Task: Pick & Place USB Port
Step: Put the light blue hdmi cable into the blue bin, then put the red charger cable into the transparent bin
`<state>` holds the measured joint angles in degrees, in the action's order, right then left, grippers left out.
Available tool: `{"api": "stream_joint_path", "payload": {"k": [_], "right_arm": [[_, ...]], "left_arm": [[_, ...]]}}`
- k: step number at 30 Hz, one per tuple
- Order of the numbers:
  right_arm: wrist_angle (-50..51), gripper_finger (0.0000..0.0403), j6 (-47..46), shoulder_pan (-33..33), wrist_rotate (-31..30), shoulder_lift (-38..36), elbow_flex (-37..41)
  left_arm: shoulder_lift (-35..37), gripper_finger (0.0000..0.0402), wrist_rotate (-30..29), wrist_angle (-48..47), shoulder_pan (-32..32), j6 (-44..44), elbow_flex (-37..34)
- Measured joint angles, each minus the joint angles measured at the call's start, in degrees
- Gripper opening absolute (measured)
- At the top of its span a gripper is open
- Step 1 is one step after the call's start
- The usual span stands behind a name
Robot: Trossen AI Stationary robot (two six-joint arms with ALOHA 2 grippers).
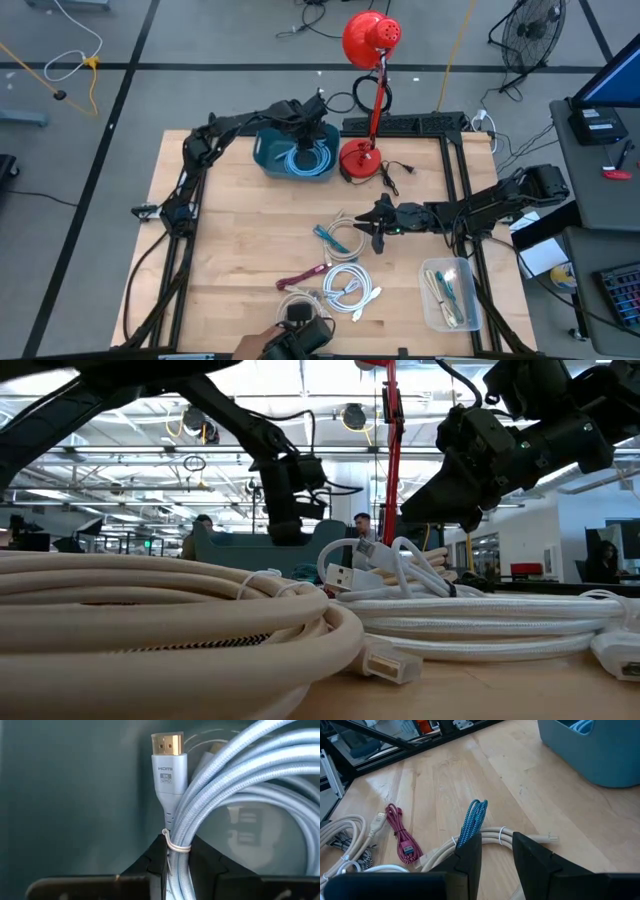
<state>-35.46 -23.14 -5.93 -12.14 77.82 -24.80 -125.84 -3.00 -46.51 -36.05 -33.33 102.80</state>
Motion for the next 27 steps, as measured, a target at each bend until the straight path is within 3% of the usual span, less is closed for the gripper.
{"api": "stream_joint_path", "payload": {"k": [10,17,23,27], "right_arm": [[0.0,0.01,0.0,0.0,0.0,0.0,0.0],[0.0,0.01,0.0,0.0,0.0,0.0,0.0],[0.1,0.01,0.0,0.0,0.0,0.0,0.0],[0.1,0.01,0.0,0.0,0.0,0.0,0.0]], "left_arm": [[-0.1,0.0118,-0.2,0.3,0.2,1.2,0.0],[0.2,0.016,-4.8,-0.1,0.6,3.0,-0.1],[6.1,0.0178,-10.2,-1.8,2.5,1.9,-0.1],[12.2,0.0179,-8.7,-1.7,3.2,2.4,-0.1]]}}
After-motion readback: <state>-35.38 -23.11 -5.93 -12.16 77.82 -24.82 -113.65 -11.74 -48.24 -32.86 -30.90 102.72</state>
